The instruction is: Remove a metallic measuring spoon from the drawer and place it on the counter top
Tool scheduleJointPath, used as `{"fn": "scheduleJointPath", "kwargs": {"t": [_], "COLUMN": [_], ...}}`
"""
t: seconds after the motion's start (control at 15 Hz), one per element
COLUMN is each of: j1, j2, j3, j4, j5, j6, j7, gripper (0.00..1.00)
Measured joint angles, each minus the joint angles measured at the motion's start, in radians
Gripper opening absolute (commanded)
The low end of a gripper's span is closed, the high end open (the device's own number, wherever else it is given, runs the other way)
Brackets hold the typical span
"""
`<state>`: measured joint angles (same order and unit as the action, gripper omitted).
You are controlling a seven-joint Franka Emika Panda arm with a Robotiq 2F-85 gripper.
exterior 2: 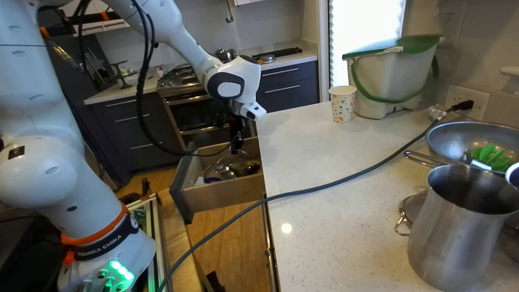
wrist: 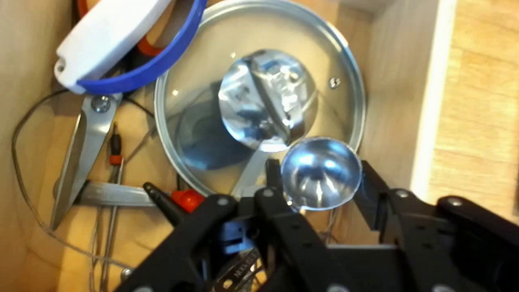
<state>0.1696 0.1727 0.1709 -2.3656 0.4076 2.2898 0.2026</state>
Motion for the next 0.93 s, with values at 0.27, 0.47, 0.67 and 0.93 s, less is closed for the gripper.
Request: {"fn": "scheduleJointPath", "kwargs": {"t": [0.27, 0.47, 0.67, 0.93], "j1": [-0.014, -0.022, -0.026, -0.035], "j2": [-0.096, -0.153, -0.214, -0.315], "j3": [0.003, -0.008, -0.018, -0.025], "j4": [0.011, 0.012, 0.007, 0.002], "j5": [0.098, 0.101, 0.072, 0.001], "j6": [-0.184, -0.251, -0.271, -0.298], "j7": [-0.065, -0.066, -0.045, 0.021], "gripper": [0.22, 0.22, 0.22, 0.22]}}
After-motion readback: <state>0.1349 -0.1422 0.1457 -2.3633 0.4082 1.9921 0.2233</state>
